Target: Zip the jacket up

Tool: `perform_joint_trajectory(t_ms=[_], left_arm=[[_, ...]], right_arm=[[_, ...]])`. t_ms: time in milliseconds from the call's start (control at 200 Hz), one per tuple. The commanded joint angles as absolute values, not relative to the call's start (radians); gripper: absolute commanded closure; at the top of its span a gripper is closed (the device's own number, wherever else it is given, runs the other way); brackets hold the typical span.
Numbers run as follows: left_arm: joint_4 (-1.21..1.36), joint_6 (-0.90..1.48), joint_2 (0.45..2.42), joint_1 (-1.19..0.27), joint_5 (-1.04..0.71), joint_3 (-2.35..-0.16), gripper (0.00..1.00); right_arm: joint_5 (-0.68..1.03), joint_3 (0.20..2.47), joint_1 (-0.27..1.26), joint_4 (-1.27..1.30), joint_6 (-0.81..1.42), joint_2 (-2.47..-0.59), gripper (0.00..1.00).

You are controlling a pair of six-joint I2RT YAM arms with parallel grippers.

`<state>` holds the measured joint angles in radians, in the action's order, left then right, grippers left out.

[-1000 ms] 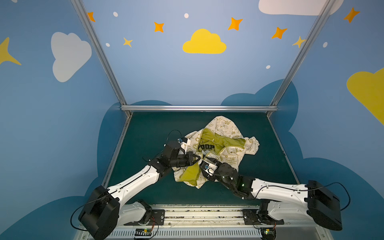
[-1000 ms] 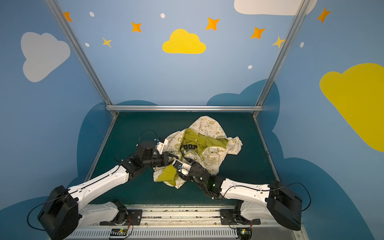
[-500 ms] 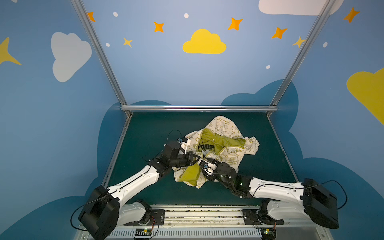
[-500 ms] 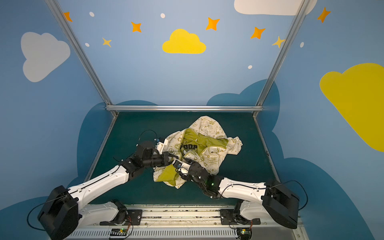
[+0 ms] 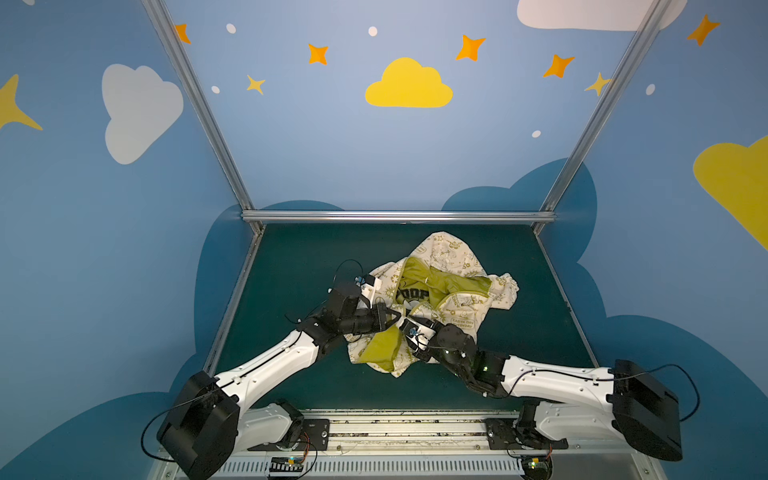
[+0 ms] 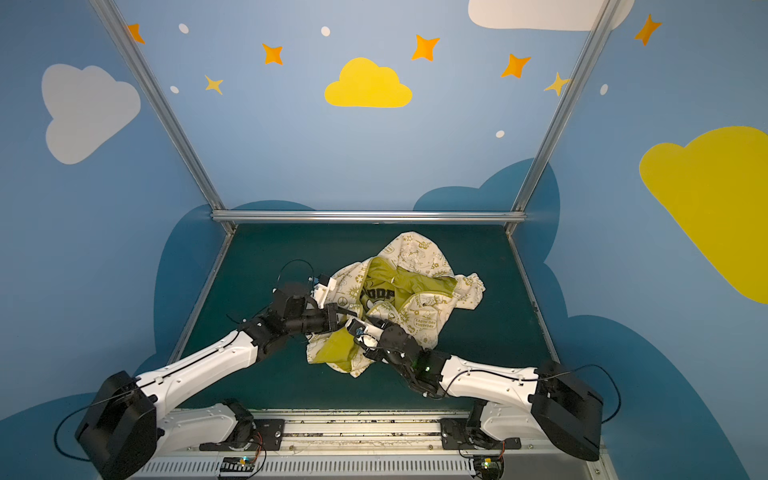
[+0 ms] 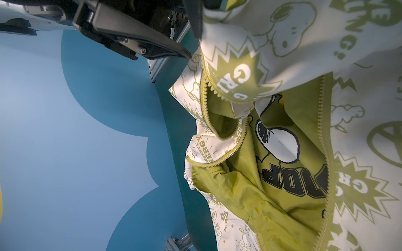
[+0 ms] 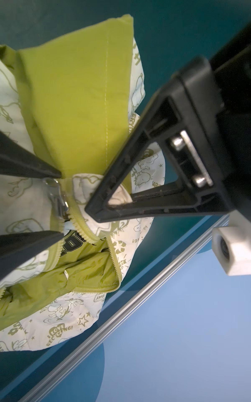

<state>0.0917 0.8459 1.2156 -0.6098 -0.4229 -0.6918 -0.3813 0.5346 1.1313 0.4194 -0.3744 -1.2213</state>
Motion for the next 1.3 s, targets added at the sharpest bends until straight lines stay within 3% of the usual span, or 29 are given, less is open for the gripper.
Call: perform_joint_trajectory(t_ms=[0,325,481,831,1297], left_arm=[[0.107,0.848,1.224,-0.615,-0.429,-0.713,0.97],[0.104,0.851,1.221,-0.614,-0.426,-0.715,0.97],[0.103,0.848,1.221,-0.614,-0.426,-0.715,0.97],[0.08,0.836,1.217,-0.617,-0.425,-0.712,0.97],[-0.067,0.721,1.113,-0.626,-0.383,-0.678,0.97]], right_arm=[[-0.381,0.532,1.128,0.408,-0.364,-1.196,0.64],[-0.376,0.529,1.128,0.4,-0.364,-1.196,0.83],[-0.38,0.526,1.123,0.406,-0.362,-1.193,1.0],[-0.397,0.54,1.086,0.367,-0.338,-1.17,1.0],[-0.204,0.708,0.956,0.085,-0.204,-1.183,1.0]])
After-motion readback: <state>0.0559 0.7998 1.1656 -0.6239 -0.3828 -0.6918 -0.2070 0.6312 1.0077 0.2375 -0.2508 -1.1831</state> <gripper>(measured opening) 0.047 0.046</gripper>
